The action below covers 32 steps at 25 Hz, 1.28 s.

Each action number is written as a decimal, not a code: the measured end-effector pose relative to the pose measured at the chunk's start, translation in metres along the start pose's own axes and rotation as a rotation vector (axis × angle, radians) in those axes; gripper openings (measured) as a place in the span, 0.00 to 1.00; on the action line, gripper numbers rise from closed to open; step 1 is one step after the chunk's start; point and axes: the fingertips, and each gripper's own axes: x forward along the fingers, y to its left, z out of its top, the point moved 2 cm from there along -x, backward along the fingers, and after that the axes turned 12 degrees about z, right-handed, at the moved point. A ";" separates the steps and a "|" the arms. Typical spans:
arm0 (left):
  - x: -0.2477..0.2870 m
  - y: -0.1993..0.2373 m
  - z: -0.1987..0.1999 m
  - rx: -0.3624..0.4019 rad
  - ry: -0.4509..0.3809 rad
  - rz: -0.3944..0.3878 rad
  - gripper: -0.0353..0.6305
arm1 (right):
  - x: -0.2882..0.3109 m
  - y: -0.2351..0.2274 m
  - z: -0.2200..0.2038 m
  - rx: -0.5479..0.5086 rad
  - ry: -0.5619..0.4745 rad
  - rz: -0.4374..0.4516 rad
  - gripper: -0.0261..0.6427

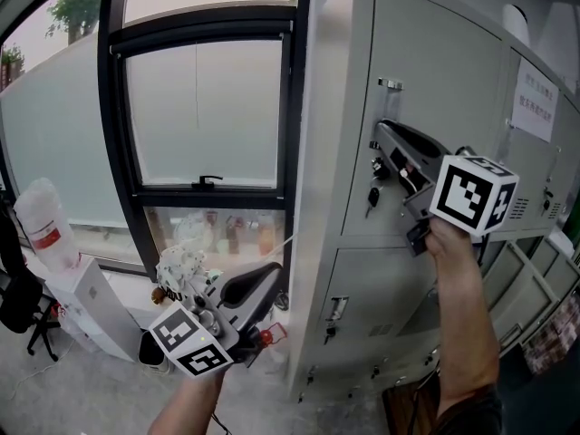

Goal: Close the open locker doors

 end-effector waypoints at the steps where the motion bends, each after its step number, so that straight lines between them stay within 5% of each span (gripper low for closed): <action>1: 0.001 0.001 0.000 0.000 0.002 0.001 0.07 | 0.000 -0.001 0.000 -0.001 -0.001 -0.003 0.10; 32: 0.025 -0.035 -0.017 0.018 0.047 -0.021 0.07 | -0.043 0.005 0.005 -0.014 -0.092 0.025 0.08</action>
